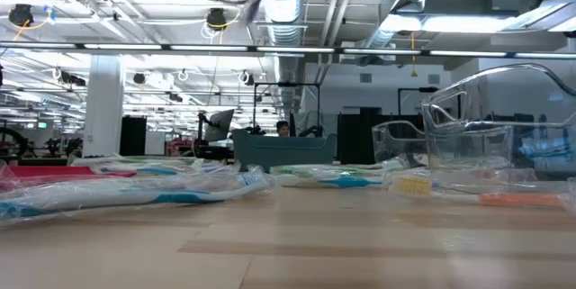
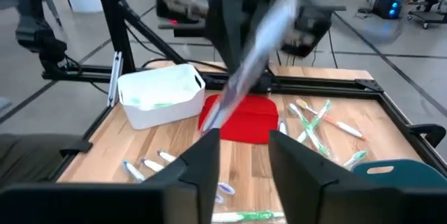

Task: Pick & Place Toothbrushes
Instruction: Put the purple toothbrush into the top transparent bin

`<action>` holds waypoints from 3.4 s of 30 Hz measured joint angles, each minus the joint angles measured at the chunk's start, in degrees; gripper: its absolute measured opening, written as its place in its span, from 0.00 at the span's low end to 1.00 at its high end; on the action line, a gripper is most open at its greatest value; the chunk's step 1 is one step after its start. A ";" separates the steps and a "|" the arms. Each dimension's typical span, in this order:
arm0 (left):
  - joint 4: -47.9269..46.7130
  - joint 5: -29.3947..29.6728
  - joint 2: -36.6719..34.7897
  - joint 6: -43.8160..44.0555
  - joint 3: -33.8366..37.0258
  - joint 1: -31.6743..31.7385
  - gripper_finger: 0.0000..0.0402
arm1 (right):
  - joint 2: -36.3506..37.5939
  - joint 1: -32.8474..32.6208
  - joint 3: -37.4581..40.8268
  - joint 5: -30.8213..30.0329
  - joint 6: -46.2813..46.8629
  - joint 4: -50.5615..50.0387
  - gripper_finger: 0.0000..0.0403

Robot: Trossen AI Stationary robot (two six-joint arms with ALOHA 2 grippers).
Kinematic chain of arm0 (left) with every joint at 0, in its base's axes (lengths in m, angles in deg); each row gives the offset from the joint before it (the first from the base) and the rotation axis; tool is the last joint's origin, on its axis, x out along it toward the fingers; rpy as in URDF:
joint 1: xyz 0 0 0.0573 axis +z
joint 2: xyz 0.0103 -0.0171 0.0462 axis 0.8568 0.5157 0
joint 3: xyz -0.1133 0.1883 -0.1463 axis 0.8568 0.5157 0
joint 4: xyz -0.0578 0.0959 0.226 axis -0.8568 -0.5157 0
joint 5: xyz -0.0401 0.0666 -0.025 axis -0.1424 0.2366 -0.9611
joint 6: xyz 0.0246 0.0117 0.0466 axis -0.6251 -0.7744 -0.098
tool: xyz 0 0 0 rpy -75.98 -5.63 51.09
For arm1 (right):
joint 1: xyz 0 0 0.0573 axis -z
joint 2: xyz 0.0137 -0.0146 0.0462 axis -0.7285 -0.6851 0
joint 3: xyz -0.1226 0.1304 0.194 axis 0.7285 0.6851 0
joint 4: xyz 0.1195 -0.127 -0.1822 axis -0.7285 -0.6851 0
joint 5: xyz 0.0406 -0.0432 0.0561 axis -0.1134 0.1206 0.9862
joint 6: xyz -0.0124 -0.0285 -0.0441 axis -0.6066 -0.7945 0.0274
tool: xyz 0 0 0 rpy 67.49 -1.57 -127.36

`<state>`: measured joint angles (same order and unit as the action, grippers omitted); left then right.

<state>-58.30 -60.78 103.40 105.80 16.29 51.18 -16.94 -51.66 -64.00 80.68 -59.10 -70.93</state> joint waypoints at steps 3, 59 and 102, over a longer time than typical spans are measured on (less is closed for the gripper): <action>4.86 -0.60 0.00 -4.32 0.00 -0.03 0.00 | -1.89 0.04 0.00 0.00 -0.39 2.64 0.39; 15.16 -3.48 0.00 -16.56 3.06 -1.46 0.00 | -21.55 -2.45 -12.26 8.30 2.95 13.54 0.34; -4.28 -1.38 -2.21 -7.33 5.10 -4.21 0.61 | 1.44 20.72 -12.28 -17.68 6.51 -25.83 0.02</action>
<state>-62.57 -62.16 101.19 98.47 21.39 46.97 -15.50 -30.95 -76.28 63.00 -52.59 -96.76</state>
